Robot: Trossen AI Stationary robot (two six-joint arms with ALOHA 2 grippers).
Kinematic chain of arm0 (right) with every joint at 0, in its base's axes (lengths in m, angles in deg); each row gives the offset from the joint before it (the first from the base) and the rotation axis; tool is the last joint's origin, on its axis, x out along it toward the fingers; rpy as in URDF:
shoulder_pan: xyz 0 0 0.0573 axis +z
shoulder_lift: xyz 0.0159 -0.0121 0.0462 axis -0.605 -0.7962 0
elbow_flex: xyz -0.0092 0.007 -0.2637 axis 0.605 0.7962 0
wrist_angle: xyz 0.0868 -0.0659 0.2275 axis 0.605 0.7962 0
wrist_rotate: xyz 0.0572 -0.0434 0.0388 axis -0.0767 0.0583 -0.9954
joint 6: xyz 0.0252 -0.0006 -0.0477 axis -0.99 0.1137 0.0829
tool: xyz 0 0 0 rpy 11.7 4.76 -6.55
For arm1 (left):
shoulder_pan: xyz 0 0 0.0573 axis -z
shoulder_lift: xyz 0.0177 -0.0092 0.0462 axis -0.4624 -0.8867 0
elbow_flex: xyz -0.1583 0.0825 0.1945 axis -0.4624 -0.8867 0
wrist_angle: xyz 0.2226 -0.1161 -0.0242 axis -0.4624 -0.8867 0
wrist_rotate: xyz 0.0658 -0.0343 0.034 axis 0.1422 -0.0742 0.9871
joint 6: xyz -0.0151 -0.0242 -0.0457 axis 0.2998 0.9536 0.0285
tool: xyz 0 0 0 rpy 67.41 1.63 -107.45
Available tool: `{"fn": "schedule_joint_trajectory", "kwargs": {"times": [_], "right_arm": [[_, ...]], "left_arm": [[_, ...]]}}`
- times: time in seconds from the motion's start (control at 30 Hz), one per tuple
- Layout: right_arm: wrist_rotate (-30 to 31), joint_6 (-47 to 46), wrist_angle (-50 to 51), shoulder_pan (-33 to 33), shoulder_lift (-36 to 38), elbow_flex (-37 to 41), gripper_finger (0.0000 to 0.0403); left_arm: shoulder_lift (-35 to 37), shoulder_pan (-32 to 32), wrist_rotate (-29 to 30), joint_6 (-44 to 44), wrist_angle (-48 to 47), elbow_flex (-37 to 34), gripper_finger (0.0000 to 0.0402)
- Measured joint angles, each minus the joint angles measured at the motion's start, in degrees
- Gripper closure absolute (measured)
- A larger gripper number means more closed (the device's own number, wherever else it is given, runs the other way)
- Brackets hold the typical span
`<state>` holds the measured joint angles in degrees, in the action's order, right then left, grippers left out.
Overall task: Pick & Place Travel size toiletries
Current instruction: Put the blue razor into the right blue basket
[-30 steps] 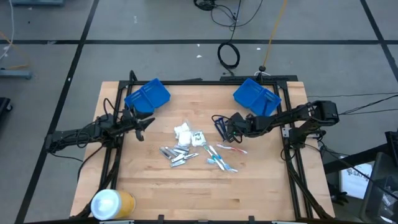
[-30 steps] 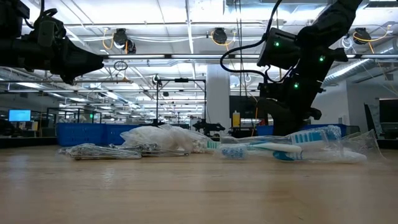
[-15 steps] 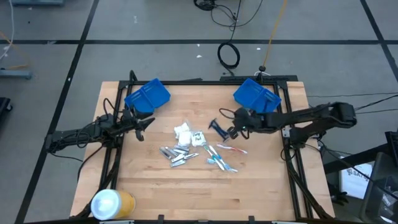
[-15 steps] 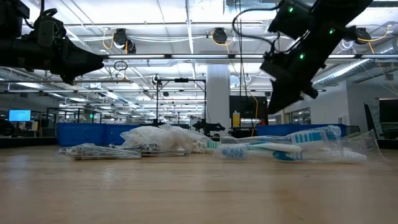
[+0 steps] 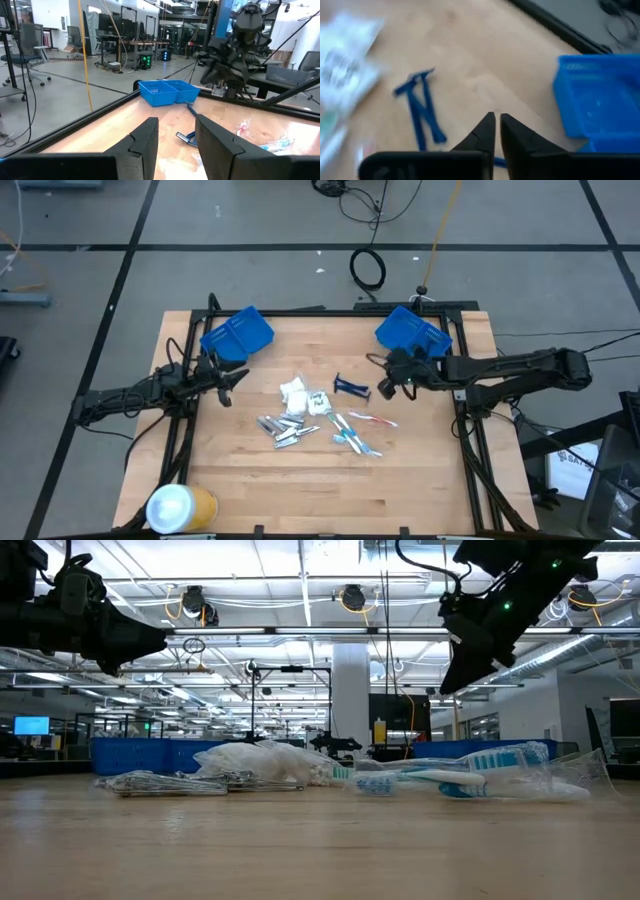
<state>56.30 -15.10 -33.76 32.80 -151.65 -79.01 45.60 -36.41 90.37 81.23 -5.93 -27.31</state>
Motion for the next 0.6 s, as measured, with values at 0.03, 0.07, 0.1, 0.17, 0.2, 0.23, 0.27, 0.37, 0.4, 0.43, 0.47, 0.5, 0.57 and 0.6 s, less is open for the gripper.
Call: {"fn": "schedule_joint_trajectory", "kwargs": {"times": [0.03, 0.07, 0.1, 0.17, 0.2, 0.23, 0.27, 0.37, 0.4, 0.43, 0.47, 0.5, 0.57, 0.6], "right_arm": [[-1.67, 3.2, -0.25, 0.0, -0.49, 0.0, 0.0358], [-3.14, 6.46, -0.32, -0.09, -1.11, 0.0, 0.0344], [-4.49, 9.37, -1.01, -0.36, -2.01, 0.0, 0.0329], [-6.51, 15.34, -1.44, -1.21, -3.82, -0.07, 0.0296], [-6.82, 17.84, -0.67, -1.81, -5.02, -0.07, 0.0279], [-7.53, 20.13, 0.12, -2.48, -6.33, -0.07, 0.0262], [-8.56, 22.41, 1.07, -3.25, -7.59, -0.07, 0.0245], [-10.96, 26.32, 3.82, -5.41, -11.91, -0.07, 0.0206], [-11.01, 27.14, 4.27, -6.1, -13.38, -0.04, 0.0198], [-10.95, 27.91, 4.54, -6.72, -14.57, -0.04, 0.0193], [-11.0, 28.68, 4.54, -7.37, -15.57, -0.06, 0.019], [-11.0, 29.57, 4.43, -8.09, -16.35, -0.04, 0.0189], [-11.12, 31.42, 3.49, -9.38, -17.88, -0.07, 0.019], [-11.81, 32.48, 3.12, -10.1, -18.52, -0.07, 0.0192]], "left_arm": [[0.01, 0.01, 0.0, 0.0, 0.0, -0.01, 0.0275], [0.01, 0.01, 0.0, 0.0, 0.0, 0.0, 0.0275], [0.01, 0.01, 0.0, 0.0, 0.0, -0.01, 0.0275], [0.0, 0.01, -0.02, 0.0, 0.0, -0.02, 0.0275], [-0.02, 0.01, -0.02, 0.0, 0.0, -0.02, 0.0275], [0.01, 0.01, -0.02, 0.0, 0.01, 0.0, 0.0275], [-0.01, -0.01, -0.02, 0.0, 0.0, -0.01, 0.0274], [-0.01, 0.0, -0.02, 0.0, 0.02, 0.01, 0.0275], [-0.02, -0.01, -0.02, 0.0, 0.0, -0.01, 0.0274], [0.01, -0.01, -0.02, 0.02, 0.03, 0.0, 0.0275], [0.01, -0.01, -0.02, 0.0, 0.04, 0.0, 0.0275], [-0.01, -0.01, -0.02, 0.01, 0.0, -0.01, 0.0275], [0.01, -0.01, -0.02, 0.0, 0.04, 0.01, 0.0275], [0.0, -0.01, -0.02, 0.01, 0.02, -0.02, 0.0275]]}}
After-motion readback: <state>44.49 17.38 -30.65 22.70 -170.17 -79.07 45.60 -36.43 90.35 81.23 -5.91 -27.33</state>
